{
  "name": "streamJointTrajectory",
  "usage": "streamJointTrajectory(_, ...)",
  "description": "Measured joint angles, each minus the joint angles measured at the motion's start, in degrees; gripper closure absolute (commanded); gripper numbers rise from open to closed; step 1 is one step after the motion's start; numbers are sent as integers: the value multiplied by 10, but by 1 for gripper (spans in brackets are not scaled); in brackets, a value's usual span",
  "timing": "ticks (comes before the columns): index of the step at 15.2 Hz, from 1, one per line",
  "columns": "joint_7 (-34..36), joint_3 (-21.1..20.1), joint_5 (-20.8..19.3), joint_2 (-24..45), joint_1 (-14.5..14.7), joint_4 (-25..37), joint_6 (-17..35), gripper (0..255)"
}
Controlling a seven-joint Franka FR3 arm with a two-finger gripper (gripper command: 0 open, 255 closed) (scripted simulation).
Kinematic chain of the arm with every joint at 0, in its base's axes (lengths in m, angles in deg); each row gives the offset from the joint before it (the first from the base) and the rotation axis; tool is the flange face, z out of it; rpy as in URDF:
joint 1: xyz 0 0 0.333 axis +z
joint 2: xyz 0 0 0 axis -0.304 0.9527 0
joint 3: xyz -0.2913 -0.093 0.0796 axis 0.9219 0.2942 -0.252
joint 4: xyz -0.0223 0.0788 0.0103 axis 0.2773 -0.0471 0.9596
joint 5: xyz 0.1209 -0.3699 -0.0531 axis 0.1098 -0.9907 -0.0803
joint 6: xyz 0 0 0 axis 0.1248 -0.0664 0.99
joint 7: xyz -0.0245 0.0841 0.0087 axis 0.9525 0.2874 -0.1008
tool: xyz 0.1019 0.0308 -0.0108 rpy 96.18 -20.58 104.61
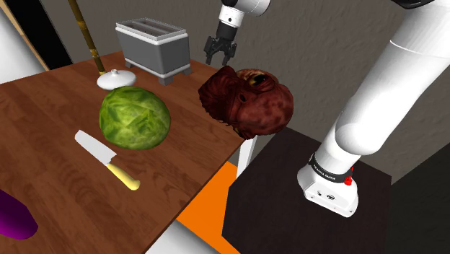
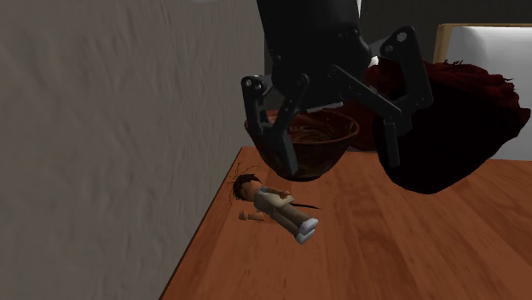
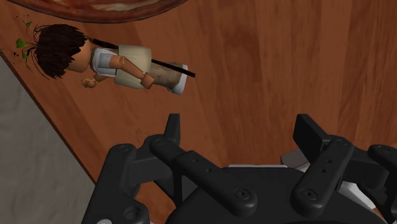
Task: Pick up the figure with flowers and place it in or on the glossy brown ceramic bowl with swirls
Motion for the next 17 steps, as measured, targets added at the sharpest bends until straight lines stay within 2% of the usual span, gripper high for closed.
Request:
streamJointTrajectory(1, 0, 0, 0, 0, 0, 0, 0, 0)
streamJointTrajectory(2, 0, 0, 0, 0, 0, 0, 0, 255)
streamJointTrajectory(11, 0, 0, 0, 0, 0, 0, 0, 255)
streamJointTrajectory(12, 0, 0, 0, 0, 0, 0, 0, 0)
streamJointTrajectory(14, -21, -1, -13, -8, 1, -14, 9, 0)
streamJointTrajectory(17, -159, -3, -92, -45, 4, -79, 63, 0)
